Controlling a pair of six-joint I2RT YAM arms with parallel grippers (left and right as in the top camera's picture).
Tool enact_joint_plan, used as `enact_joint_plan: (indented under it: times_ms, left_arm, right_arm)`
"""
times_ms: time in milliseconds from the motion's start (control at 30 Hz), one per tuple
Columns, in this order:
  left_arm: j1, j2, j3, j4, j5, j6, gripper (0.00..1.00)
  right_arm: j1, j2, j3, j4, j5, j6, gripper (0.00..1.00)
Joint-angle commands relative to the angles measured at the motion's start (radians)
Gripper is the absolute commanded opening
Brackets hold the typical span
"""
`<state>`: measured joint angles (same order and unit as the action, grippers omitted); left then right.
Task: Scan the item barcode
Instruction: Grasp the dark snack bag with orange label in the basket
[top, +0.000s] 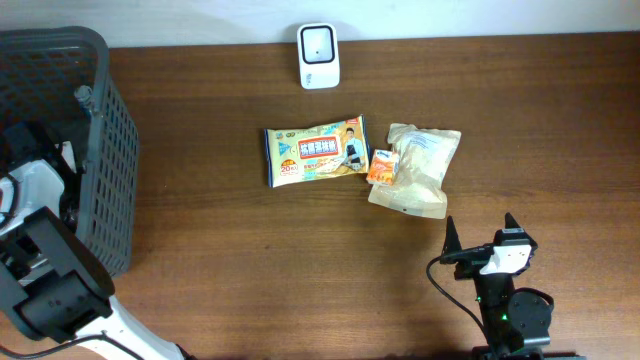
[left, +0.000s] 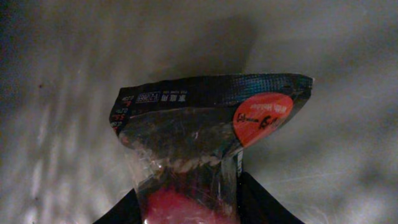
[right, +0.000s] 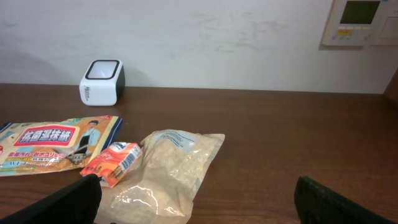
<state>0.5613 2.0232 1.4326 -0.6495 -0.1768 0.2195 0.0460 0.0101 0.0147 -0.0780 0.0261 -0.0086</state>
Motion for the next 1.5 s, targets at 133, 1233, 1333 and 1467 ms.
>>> enact_joint_plan:
  times_ms: [133, 1233, 1333, 1467]
  left_arm:
    - [0.006, -0.122, 0.016, -0.009, 0.071, -0.048, 0.41]
    - [0.089, 0.028, 0.006, -0.023, 0.285, 0.029, 0.58]
    - [0.090, 0.028, 0.006, -0.024, 0.285, 0.029, 0.45]
    - [0.090, 0.028, 0.006, -0.016, 0.285, 0.029, 0.36]
  right_arm:
    - [0.006, -0.006, -0.009, -0.003, 0.001, -0.006, 0.99]
    - [0.006, -0.006, -0.009, -0.003, 0.001, -0.006, 0.99]
    - [0.006, -0.006, -0.009, -0.003, 0.001, -0.006, 0.99]
    - [0.006, -0.006, -0.009, -0.003, 0.001, -0.006, 0.99]
